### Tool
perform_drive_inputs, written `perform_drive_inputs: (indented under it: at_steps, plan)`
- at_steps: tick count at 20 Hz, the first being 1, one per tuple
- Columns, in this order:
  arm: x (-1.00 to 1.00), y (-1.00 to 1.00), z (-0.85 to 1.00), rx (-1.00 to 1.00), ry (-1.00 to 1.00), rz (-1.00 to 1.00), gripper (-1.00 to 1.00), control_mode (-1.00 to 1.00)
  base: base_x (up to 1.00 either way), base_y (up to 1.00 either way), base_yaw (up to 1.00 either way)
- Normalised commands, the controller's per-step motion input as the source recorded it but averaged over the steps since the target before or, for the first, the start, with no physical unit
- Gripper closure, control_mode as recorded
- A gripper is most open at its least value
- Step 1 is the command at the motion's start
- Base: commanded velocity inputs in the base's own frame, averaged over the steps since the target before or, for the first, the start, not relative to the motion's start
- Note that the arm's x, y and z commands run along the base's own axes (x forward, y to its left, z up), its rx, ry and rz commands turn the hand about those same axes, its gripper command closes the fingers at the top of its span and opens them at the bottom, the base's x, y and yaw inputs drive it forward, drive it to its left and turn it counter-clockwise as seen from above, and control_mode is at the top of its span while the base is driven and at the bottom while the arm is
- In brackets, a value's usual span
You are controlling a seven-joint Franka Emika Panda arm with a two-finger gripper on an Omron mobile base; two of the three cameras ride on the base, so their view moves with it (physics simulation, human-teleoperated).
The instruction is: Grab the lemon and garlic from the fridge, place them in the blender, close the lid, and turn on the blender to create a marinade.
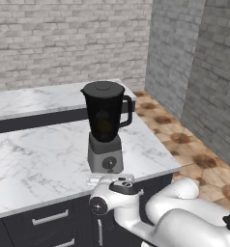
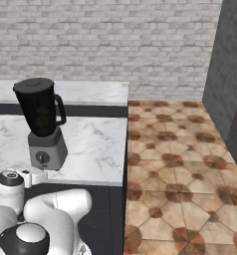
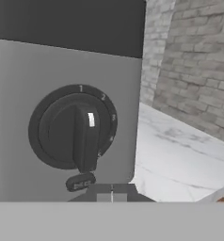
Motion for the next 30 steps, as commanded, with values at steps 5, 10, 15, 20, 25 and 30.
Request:
perform_drive_inputs:
  at_steps: [5, 10, 15, 20, 25, 30]
  plan:
    - [0.13, -0.19, -0.27, -0.02, 0.0, 0.02, 1.0, -1.0, 0.0, 0.0, 0.0]
    - [0.33, -0.19, -0.09, 0.0, 0.0, 0.01, 1.0, -1.0, 0.0, 0.0, 0.0]
    - [0.3, -0.21, -0.05, 0.0, 0.0, 0.02, 1.0, -1.0, 0.0, 0.0, 0.0]
    - [0.09, -0.09, -0.29, -0.01, 0.0, 0.05, 1.0, -1.0, 0.0, 0.0, 0.0]
    - [0.07, 0.0, -0.25, -0.01, 0.0, 0.05, 1.0, -1.0, 0.0, 0.0, 0.0]
    - [0.2, -0.03, -0.15, 0.0, 0.0, 0.03, 1.0, -1.0, 0.0, 0.0, 0.0]
